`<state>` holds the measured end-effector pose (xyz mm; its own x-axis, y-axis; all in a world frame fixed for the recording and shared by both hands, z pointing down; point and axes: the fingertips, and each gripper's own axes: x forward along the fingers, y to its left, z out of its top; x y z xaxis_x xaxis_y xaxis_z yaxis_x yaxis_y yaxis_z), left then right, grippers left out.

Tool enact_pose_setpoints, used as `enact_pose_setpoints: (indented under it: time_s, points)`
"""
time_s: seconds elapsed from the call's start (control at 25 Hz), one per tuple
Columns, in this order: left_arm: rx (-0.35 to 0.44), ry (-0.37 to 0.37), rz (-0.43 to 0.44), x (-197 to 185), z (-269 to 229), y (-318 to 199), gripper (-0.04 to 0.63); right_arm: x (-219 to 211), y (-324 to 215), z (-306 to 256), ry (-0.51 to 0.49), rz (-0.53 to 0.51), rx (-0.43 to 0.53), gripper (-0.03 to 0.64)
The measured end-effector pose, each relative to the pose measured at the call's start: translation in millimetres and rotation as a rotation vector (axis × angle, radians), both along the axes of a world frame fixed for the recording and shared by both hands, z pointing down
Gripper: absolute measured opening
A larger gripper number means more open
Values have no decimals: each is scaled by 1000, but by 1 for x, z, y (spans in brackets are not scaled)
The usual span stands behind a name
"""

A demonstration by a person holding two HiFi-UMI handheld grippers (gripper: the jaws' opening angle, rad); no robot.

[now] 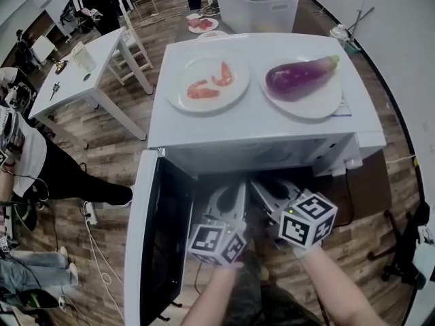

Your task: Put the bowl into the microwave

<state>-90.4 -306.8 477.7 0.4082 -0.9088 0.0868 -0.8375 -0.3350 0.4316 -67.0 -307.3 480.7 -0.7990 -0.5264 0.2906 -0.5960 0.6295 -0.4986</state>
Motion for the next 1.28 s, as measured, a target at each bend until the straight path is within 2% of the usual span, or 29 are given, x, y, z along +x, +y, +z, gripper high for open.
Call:
enact_pose_setpoints:
  time_s: [0.36,0.72,1.28]
  points:
    - [22,3,6,8,-11,29,0,5,24,-15,-86,13,21,3]
    - [37,1,15,17,-17,61,0,15,56,-22,-51,2,32,2]
    - [56,1,14,34,-35,108,0,30,107,-41,-76,-22,27,2]
